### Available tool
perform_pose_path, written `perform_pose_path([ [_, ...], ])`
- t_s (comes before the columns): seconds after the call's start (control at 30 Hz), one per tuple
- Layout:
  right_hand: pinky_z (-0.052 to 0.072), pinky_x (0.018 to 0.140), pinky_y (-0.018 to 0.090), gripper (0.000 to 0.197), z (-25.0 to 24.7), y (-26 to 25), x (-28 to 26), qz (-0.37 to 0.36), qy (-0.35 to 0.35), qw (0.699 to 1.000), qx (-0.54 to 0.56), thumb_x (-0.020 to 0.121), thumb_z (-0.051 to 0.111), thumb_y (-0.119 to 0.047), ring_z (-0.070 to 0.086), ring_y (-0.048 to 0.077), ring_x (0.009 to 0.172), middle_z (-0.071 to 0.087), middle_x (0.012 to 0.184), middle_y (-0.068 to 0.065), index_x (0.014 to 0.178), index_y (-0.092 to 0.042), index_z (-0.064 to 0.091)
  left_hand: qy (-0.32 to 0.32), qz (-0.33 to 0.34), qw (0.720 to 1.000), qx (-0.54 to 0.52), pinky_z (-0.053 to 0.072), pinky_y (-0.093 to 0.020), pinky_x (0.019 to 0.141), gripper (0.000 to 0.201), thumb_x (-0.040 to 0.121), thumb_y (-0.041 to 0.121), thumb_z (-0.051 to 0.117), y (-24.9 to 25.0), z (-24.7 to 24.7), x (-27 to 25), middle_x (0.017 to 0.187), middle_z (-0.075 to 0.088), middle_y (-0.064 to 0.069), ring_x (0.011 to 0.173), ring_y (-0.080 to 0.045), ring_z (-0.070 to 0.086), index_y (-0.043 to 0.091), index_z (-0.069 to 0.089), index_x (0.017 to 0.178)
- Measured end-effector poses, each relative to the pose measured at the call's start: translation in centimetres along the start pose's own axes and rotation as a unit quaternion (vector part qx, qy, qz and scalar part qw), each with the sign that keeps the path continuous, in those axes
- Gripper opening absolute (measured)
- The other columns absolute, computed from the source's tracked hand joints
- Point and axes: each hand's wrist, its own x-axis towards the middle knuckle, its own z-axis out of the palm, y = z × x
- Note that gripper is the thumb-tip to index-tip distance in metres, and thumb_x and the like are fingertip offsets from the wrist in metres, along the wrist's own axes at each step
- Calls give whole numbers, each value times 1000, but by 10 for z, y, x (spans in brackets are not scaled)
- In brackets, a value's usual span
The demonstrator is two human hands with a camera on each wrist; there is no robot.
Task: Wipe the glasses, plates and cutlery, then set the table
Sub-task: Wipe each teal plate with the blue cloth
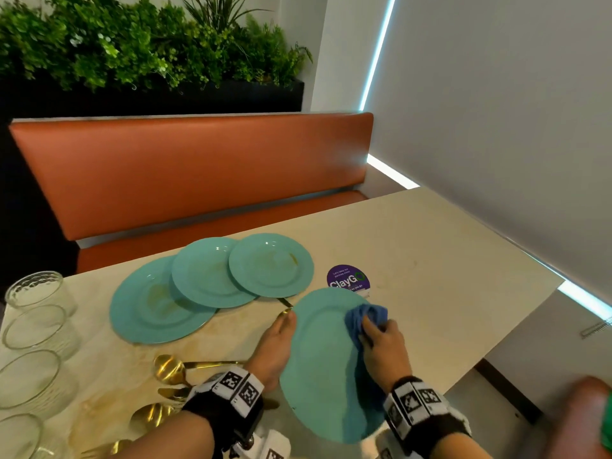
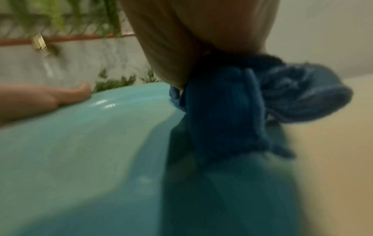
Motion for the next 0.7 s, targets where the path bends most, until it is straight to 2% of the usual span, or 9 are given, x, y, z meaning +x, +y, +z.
perform_pose_path([
  [0.07, 39, 70, 32, 29, 5, -20, 0, -34, 42, 998, 32, 75, 52, -14, 60, 42, 77, 56, 91, 28, 95, -4, 71, -9, -17, 1000, 15, 51, -32, 91, 34, 101, 36, 34, -6, 15, -3, 121, 63, -2, 108, -15, 61, 21, 53, 124],
  [0.1, 35, 76, 28, 33, 10, -30, -6, -58, 18, 997, 55, 79, 48, -19, 58, 37, 84, 54, 98, 26, 101, -6, 69, -12, -23, 999, 20, 47, -38, 99, 35, 100, 38, 35, -9, 22, -2, 122, 62, -4, 111, -19, 60, 20, 54, 124],
  [0.2, 28, 79, 19, 31, 20, -34, -39, -130, -136, 981, 47, 83, 34, -40, 49, 24, 93, 47, 109, 14, 108, -32, 53, 15, -12, 999, 40, 42, -31, 98, 30, 102, 33, 31, -5, 26, 5, 111, 62, 0, 108, -17, 56, 19, 54, 117],
  [0.27, 27, 75, 20, 38, 16, -12, -52, -180, -229, 957, -6, 81, 28, -47, 49, 25, 96, 46, 108, 14, 107, -32, 51, 30, -8, 998, 53, 44, -37, 101, 32, 101, 35, 32, -7, 22, 14, 120, 61, -3, 111, -20, 57, 20, 54, 119],
  [0.33, 26, 73, 21, 49, 6, 18, -49, -152, -269, 947, -90, 83, 27, -52, 49, 25, 101, 45, 109, 9, 110, -28, 61, 32, -24, 997, 60, 46, -46, 101, 32, 100, 39, 33, -10, 21, 19, 124, 61, -7, 111, -24, 59, 23, 54, 119],
  [0.4, 26, 73, 21, 34, -9, 48, -37, -69, -257, 953, -148, 91, 40, -41, 50, 23, 102, 39, 102, 2, 114, -27, 61, 33, -55, 996, 58, 47, -47, 100, 35, 100, 40, 32, -18, 23, 24, 121, 61, -5, 110, -25, 60, 23, 52, 123],
  [0.47, 28, 73, 22, 25, -25, 65, -22, 3, -202, 970, -134, 93, 47, -29, 46, 21, 90, 35, 96, 1, 115, -26, 60, 26, -79, 995, 54, 46, -48, 101, 35, 100, 42, 32, -24, 31, 27, 121, 61, -2, 112, -25, 59, 25, 51, 124],
  [0.57, 28, 69, 24, 24, -43, 75, -3, 92, -122, 986, -66, 91, 53, -20, 49, 26, 82, 50, 93, 12, 112, -17, 63, 8, -116, 992, 41, 47, -47, 99, 37, 101, 41, 33, -33, 49, 29, 123, 60, -3, 112, -26, 59, 24, 50, 129],
  [0.7, 31, 68, 26, 31, -56, 77, 10, 126, -81, 989, -3, 89, 58, -18, 58, 36, 95, 61, 104, 24, 120, -17, 62, -7, -148, 988, 53, 48, -48, 98, 36, 100, 39, 35, -48, 70, 33, 125, 60, -7, 112, -28, 60, 22, 51, 128],
])
